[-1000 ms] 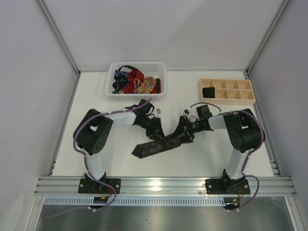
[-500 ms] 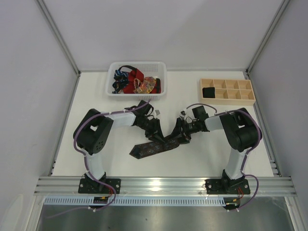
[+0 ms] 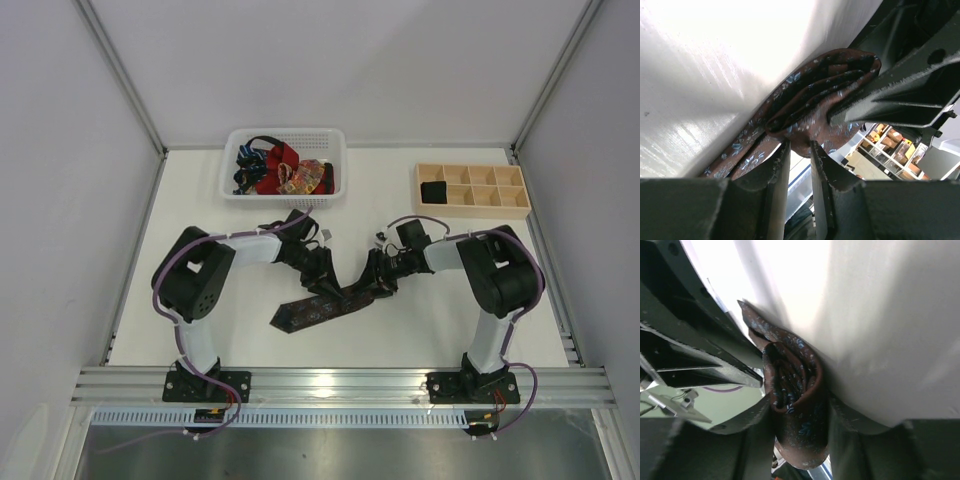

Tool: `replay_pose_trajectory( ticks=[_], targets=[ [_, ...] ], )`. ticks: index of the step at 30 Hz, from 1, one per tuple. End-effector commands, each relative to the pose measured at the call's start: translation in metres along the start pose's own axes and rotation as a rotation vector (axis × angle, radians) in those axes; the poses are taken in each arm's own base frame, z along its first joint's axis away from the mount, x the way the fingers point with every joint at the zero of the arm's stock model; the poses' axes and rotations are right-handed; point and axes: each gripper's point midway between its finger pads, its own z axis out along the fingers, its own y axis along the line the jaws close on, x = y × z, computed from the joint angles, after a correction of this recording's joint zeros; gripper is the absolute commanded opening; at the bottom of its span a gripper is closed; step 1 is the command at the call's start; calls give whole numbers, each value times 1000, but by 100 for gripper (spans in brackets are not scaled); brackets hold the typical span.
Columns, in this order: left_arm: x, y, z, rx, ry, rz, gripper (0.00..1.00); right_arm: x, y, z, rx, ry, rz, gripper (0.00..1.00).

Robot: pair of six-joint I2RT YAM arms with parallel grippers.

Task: Roll the ties
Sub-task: Roll the tie

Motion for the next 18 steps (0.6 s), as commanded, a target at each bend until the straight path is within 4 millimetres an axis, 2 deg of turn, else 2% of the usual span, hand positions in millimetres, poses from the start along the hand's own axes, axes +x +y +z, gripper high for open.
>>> replay_pose_trajectory(
  ticks=[1, 5, 8, 10, 11, 12, 15, 18],
  targets=[
    [-8, -20, -16, 28, -53, 73, 28, -8, -8, -6, 113, -58, -33, 40],
    [-7, -22, -22, 25, -70, 91, 28, -10, -6, -16, 173, -87, -53, 35],
    [-6, -18, -25, 22, -74, 91, 28, -12, -6, -24, 232, -105, -55, 35],
    [-4, -15, -26, 25, -75, 88, 29, -13, -7, -25, 245, -105, -54, 38],
    [-4, -14, -27, 27, -75, 85, 29, -12, -8, -25, 245, -104, -52, 42],
    [-3, -13, -26, 26, -73, 83, 29, -13, -7, -22, 229, -98, -52, 53],
    [1, -17, -25, 53, -55, 81, 29, -12, -6, -20, 206, -90, -45, 71],
    [7, -25, -21, 83, -19, 87, 30, -11, -6, -20, 196, -82, -59, 76]
  ],
)
